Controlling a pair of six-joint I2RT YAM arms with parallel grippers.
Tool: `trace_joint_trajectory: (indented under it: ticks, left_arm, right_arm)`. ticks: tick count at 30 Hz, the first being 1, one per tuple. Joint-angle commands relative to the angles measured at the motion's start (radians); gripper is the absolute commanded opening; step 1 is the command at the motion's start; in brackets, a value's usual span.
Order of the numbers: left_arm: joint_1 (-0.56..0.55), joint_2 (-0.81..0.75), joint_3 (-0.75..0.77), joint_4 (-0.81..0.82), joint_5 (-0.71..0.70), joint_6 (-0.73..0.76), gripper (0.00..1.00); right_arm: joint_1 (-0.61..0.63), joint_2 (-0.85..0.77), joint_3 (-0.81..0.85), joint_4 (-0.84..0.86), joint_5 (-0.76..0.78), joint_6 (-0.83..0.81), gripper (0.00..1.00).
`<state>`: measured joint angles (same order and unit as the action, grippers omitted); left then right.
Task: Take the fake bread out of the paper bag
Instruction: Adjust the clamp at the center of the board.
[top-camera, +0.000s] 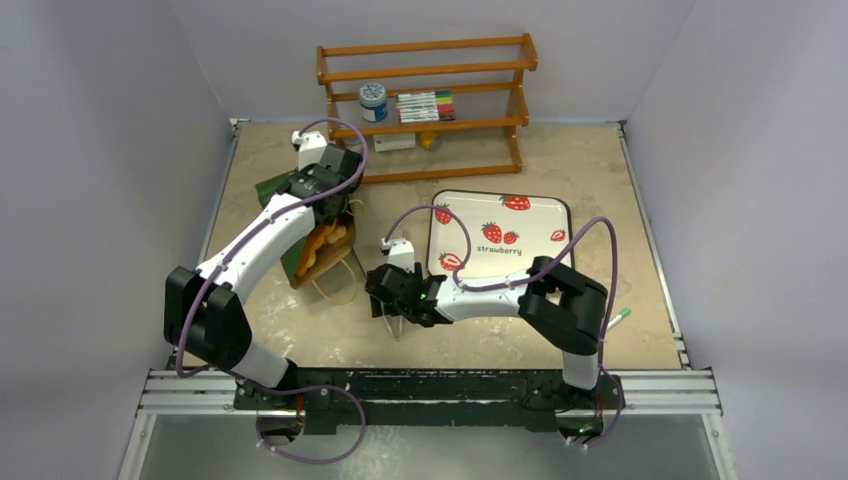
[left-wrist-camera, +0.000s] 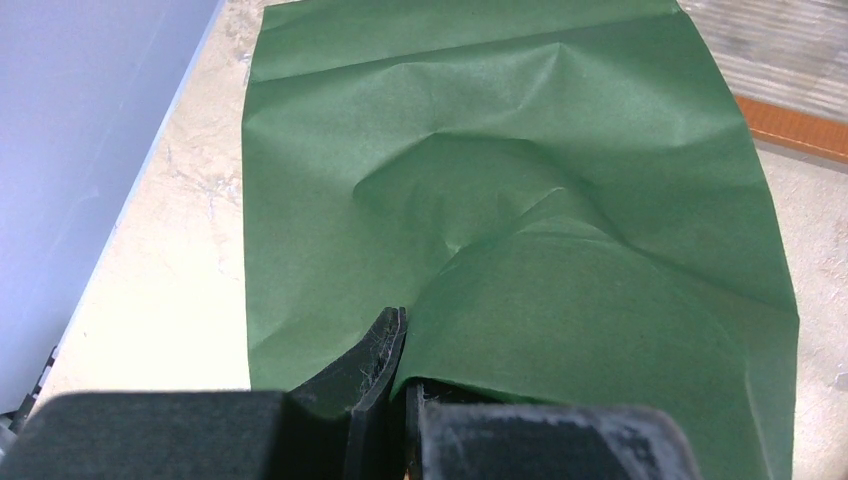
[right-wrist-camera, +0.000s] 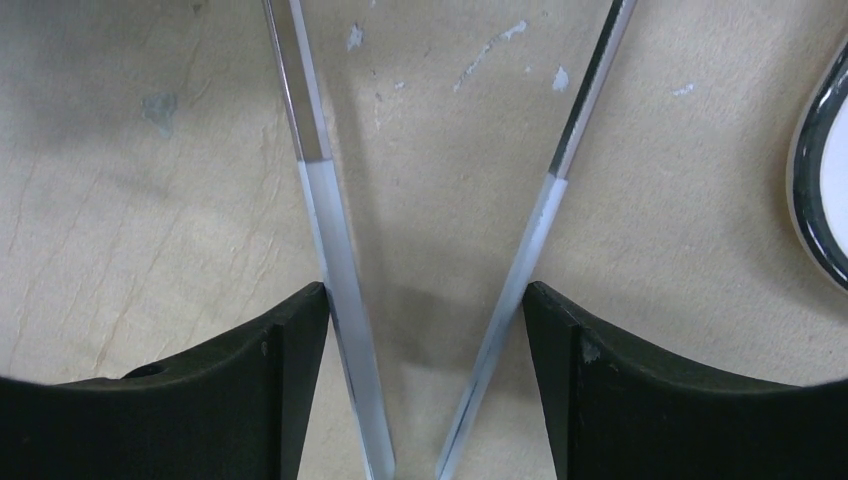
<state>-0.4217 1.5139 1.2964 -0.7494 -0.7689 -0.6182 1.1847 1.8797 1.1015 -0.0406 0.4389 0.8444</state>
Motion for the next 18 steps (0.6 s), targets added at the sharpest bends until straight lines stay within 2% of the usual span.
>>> trace_joint_trajectory:
  ticks: [1, 7, 11, 14, 18]
  left_arm:
    - [0.033, -0.017, 0.016, -0.026, -0.02, -0.019, 0.0]
    - [0.043, -0.018, 0.023, -0.042, -0.024, -0.02, 0.0]
    - [0.054, -0.026, 0.018, -0.045, -0.029, -0.017, 0.0]
    - [0.068, -0.033, 0.009, -0.042, -0.026, -0.014, 0.0]
    - [0.078, -0.042, 0.004, -0.034, -0.016, -0.014, 0.0]
  right_arm:
    - [-0.008, 0.137, -0.032, -0.181, -0.036, -0.007, 0.74]
    - [-0.007, 0.203, 0.02, -0.219, -0.009, -0.009, 0.74]
    - [-0.007, 0.221, 0.01, -0.239, 0.007, 0.014, 0.68]
    - [-0.007, 0.205, -0.017, -0.236, 0.012, 0.032, 0.56]
    - [-0.006, 0.186, -0.029, -0.242, 0.013, 0.04, 0.34]
